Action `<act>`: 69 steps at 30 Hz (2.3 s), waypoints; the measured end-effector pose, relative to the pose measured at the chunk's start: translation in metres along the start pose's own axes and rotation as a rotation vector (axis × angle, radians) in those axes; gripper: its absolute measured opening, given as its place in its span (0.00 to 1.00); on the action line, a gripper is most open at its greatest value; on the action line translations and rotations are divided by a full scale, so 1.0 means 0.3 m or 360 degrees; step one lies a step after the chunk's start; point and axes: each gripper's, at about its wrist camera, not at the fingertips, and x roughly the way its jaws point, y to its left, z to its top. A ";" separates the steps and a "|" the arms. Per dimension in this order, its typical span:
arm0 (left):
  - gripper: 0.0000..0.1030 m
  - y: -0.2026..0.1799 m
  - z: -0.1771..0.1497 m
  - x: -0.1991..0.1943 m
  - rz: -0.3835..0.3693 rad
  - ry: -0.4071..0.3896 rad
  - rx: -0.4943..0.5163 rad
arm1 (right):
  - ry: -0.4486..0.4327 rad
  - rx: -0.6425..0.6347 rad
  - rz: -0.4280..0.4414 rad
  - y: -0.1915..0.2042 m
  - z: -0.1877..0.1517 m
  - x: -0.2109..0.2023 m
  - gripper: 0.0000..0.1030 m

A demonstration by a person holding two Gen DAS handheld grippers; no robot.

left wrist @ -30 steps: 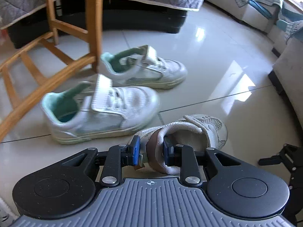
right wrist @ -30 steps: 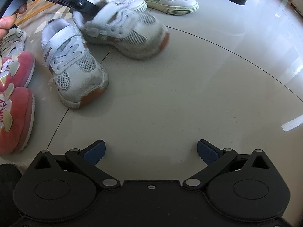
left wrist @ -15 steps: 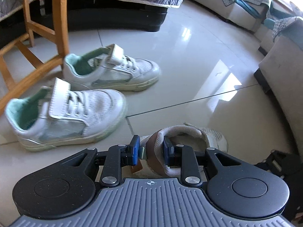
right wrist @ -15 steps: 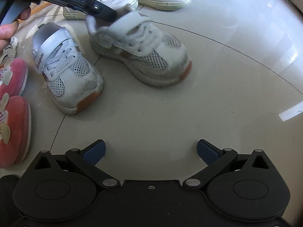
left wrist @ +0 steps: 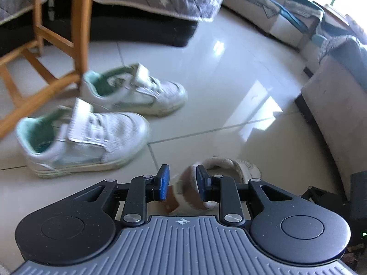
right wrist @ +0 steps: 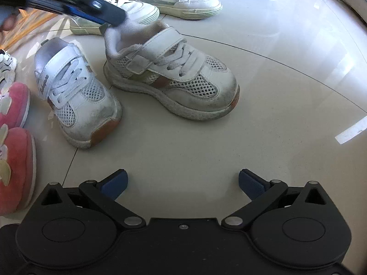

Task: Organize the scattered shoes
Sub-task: 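Carry the white sneaker with the left gripper toward its matching sneaker, then lower the sneaker beside its mate and open the left gripper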

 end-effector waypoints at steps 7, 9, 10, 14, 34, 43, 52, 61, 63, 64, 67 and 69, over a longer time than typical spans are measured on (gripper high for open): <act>0.25 0.098 -0.052 -0.114 0.0118 -0.0016 -0.0100 | -0.0025 0.0037 -0.0014 0.005 -0.019 0.018 1.00; 0.25 0.112 -0.072 -0.128 0.0111 0.0005 -0.0117 | -0.0013 0.0047 -0.0017 0.002 -0.012 0.017 1.00; 0.25 0.116 -0.082 -0.132 0.0106 0.0019 -0.0120 | -0.0004 0.0055 -0.0021 0.001 -0.008 0.017 1.00; 0.26 0.127 -0.115 -0.128 0.0103 0.0074 -0.0139 | -0.0018 0.0095 -0.0038 -0.005 -0.010 0.009 1.00; 0.31 0.103 -0.133 0.000 0.0151 0.0157 -0.0169 | -0.0014 0.0121 0.0039 -0.032 0.006 -0.005 0.95; 0.30 0.033 -0.097 0.071 0.0139 0.0103 -0.0157 | -0.0073 0.0101 -0.0032 -0.051 0.017 -0.033 0.94; 0.29 -0.033 -0.067 0.128 0.0070 0.0071 -0.0140 | -0.0211 0.0051 -0.0288 -0.104 0.023 -0.079 0.91; 0.29 -0.075 -0.043 0.141 0.0024 0.0118 -0.0109 | -0.0431 0.0110 -0.0282 -0.141 0.066 -0.182 0.91; 0.33 -0.064 -0.045 0.101 0.0033 0.0118 -0.0120 | -0.0471 0.0068 -0.0233 -0.118 0.072 -0.204 0.91; 0.33 -0.060 -0.047 0.076 0.0040 0.0114 -0.0117 | -0.0480 0.0031 -0.0185 -0.096 0.075 -0.211 0.91; 0.32 -0.039 -0.070 -0.028 0.0090 0.0081 -0.0104 | -0.0482 -0.0033 -0.0101 -0.054 0.083 -0.216 0.91; 0.32 -0.020 -0.088 -0.102 0.0130 0.0063 -0.0111 | -0.0473 -0.0103 -0.0060 -0.013 0.088 -0.207 0.91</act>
